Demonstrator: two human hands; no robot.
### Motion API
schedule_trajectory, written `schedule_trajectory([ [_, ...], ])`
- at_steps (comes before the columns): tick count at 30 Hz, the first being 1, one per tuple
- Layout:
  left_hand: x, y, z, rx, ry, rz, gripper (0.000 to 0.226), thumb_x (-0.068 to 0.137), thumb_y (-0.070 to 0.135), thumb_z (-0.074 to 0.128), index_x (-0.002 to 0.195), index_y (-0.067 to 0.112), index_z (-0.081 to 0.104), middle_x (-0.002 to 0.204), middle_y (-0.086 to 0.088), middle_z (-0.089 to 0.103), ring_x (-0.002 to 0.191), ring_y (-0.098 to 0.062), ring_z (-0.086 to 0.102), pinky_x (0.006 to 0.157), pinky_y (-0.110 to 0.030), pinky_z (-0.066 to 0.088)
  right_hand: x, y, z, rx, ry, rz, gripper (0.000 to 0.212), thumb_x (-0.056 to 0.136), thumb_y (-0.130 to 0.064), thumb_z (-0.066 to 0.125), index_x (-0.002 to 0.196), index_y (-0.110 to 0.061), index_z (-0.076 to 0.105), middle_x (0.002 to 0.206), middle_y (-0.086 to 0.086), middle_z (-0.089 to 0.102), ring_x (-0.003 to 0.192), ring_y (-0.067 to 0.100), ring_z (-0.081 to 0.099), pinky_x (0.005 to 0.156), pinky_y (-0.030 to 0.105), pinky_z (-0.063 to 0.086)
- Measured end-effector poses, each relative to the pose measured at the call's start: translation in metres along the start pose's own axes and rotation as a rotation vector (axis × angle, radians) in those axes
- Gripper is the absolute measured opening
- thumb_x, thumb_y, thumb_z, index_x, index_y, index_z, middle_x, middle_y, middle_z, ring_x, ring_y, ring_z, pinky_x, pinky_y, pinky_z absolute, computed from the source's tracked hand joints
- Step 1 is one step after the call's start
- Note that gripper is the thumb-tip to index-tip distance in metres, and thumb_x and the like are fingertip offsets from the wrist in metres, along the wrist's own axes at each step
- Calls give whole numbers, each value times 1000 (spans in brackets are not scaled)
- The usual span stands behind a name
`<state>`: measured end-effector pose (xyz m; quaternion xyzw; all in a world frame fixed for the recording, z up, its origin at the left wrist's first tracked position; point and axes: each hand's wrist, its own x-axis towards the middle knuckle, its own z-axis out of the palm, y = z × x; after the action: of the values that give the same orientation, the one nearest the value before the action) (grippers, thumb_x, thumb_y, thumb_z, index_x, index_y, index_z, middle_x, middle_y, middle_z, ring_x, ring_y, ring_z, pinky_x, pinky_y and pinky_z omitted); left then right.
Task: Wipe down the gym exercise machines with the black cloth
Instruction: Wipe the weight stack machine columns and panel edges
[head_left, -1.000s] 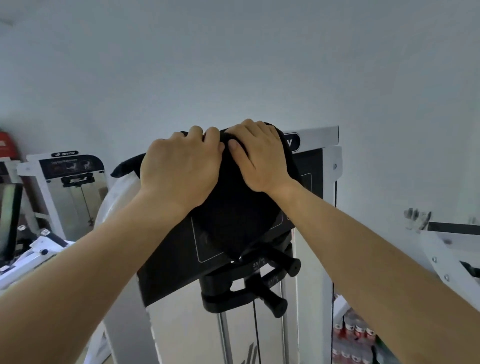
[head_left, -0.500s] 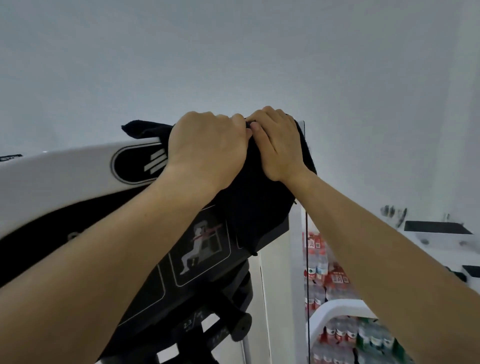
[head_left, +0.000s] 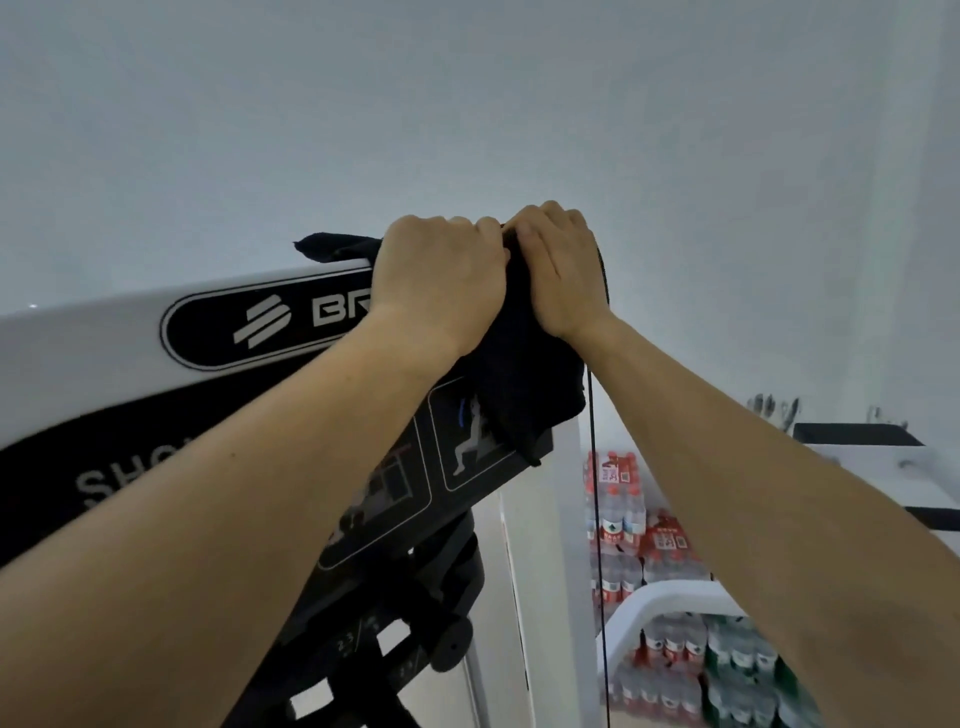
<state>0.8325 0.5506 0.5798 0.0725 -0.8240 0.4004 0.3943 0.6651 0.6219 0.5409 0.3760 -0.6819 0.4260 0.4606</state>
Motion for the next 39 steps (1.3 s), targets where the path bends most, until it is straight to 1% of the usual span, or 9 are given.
schedule_trajectory([
  [7,-90,-77,-31,20,28,-62,40,108,37,16,104,13,47,75,0,38,50,-16,20,47,-30,9,-31,-113,6,-2,10,-144,46,104,-32,20,102,-13,62,93,0,57,85,22,50,87,43,39],
  [14,-182,-153,-60,-73,12,-161,39,108,37,19,109,13,50,80,0,44,58,-21,37,47,-29,12,-62,-240,15,4,66,-203,41,103,-30,26,104,-12,63,97,1,60,87,22,50,86,41,40],
  [16,-206,-173,-60,-277,6,-248,38,108,38,23,123,15,50,99,-3,60,68,-28,50,53,-32,28,-71,-271,18,-4,74,-198,43,103,-31,26,106,-12,64,100,2,61,90,23,52,88,42,40],
  [18,-228,-191,-56,-636,-55,-283,40,108,37,29,142,23,44,133,1,59,103,-31,59,75,-35,40,-78,-298,21,-7,73,-192,45,103,-33,26,109,-12,64,105,3,62,94,25,53,91,43,40],
  [20,-252,-199,-49,-938,-44,-259,44,107,31,35,150,25,38,150,5,47,129,-19,47,95,-29,37,-88,-321,23,-9,79,-201,45,102,-33,27,111,-10,64,110,5,62,100,26,53,94,45,39],
  [24,-291,-198,-31,-1212,119,-239,53,101,24,37,153,15,37,159,-1,38,147,-15,31,122,-36,24,-116,-361,32,24,89,-188,46,103,-30,29,125,-5,61,133,10,57,129,31,46,111,49,33],
  [31,-345,-179,-10,-1320,237,-340,54,104,34,32,156,21,31,165,2,25,154,-15,17,125,-45,17,-174,-400,38,164,-16,-61,60,103,-29,29,155,-1,24,165,19,13,154,31,9,125,38,5],
  [35,-367,-172,-7,-1328,201,-353,55,106,28,35,158,27,19,166,12,12,155,-8,4,126,-42,12,-203,-403,42,105,-71,-7,61,104,-31,27,157,-4,15,166,17,6,155,29,4,125,38,4],
  [39,-392,-166,-10,-1286,140,-372,60,106,26,40,159,30,13,167,13,6,154,-5,-1,125,-27,11,-231,-396,39,2,-158,-62,59,106,-32,25,158,-5,11,166,19,5,154,32,5,126,46,9],
])
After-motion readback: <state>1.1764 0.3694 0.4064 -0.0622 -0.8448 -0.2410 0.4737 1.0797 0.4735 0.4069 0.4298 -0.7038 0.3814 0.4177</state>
